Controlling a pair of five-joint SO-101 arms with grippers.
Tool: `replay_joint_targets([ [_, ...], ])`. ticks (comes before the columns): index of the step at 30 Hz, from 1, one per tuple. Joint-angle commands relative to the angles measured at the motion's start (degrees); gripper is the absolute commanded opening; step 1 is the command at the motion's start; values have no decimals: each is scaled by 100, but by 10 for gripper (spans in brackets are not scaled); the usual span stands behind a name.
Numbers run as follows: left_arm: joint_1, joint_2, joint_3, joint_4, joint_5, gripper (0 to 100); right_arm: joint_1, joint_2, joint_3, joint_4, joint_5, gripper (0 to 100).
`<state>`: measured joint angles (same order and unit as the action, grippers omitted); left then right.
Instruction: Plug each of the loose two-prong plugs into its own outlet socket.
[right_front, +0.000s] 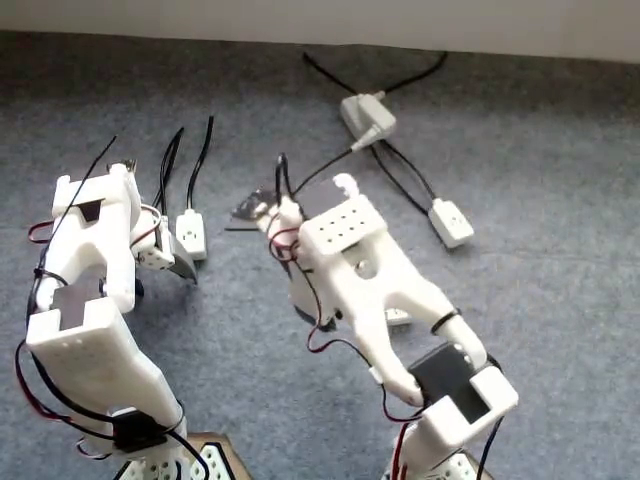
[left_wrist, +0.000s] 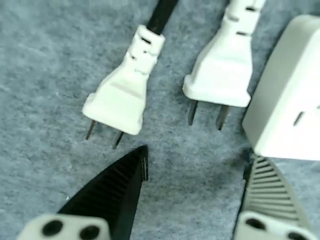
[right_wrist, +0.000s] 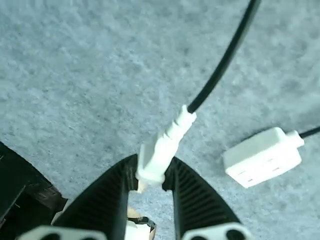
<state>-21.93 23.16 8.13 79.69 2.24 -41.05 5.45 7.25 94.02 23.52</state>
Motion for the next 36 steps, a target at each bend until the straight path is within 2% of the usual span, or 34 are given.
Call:
replay_joint_targets([
  [1, 127, -84, 4, -44, 18, 312, -259, 13, 444, -637, 9, 94],
  [4, 127, -84, 4, -44, 18, 313, -251, 154, 743, -1103, -387, 217],
  [6, 127, -92, 4, -44, -70, 315, -259, 154, 813, -1147, -404, 255],
  [12, 127, -497, -4, 18, -642, 316, 57, -479, 189, -804, -431, 256],
  [17, 295, -2193, 13, 1037, -1327, 316, 1059, -1473, -163, -365, -404, 256],
  [19, 585, -2923, 145, 1319, -1618, 317, 1578, -1754, -154, -286, -404, 256],
  [23, 1516, -3952, 989, 1371, -1837, 317, 2413, -1912, 198, -110, -404, 256],
  [29, 2826, -4514, 2176, 431, -1960, 317, 3371, -1930, 927, -136, -396, 256],
  [32, 3345, -4752, 2378, 281, -2708, 314, 3749, -1938, 1174, -171, 35, 256],
  [36, 3987, -5103, 2404, 202, -3165, 313, 4242, -1938, 1323, -171, 554, 256],
])
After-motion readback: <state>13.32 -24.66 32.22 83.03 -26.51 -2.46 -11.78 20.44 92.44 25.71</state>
